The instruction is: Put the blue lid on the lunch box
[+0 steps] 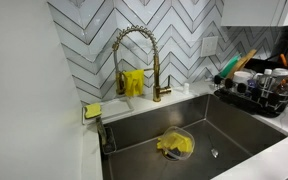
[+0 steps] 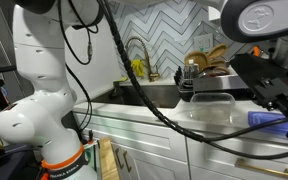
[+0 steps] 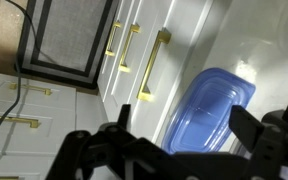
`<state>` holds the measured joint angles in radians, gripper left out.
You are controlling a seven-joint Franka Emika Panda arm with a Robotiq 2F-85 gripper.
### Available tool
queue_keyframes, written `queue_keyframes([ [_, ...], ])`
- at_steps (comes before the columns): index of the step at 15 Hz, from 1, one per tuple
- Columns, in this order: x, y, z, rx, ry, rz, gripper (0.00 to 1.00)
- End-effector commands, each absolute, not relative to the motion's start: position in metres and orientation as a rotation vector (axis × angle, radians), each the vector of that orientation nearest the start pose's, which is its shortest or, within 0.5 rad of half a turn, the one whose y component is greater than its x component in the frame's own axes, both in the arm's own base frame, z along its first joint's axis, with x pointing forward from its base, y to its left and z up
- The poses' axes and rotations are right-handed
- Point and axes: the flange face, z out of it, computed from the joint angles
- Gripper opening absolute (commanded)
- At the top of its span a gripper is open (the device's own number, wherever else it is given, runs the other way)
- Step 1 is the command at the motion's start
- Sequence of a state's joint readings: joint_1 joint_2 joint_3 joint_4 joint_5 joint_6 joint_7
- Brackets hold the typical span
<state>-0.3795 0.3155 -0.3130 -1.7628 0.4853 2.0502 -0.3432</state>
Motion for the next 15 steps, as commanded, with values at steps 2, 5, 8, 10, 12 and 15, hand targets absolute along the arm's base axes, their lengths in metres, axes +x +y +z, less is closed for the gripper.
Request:
queue_keyframes([
  [2, 0.548, -0.400, 0.370, -2.650, 0.835, -0.216, 1.00],
  [5, 0.558, -0.409, 0.359, -2.588, 0.839, -0.194, 1.00],
  [8, 0.566, -0.416, 0.348, -2.514, 0.851, -0.159, 0.94],
  [10, 0.571, -0.420, 0.341, -2.479, 0.868, -0.134, 0.68],
  [12, 0.575, -0.425, 0.333, -2.454, 0.884, -0.111, 0.53],
  [15, 0.581, -0.429, 0.322, -2.414, 0.905, -0.093, 0.81],
])
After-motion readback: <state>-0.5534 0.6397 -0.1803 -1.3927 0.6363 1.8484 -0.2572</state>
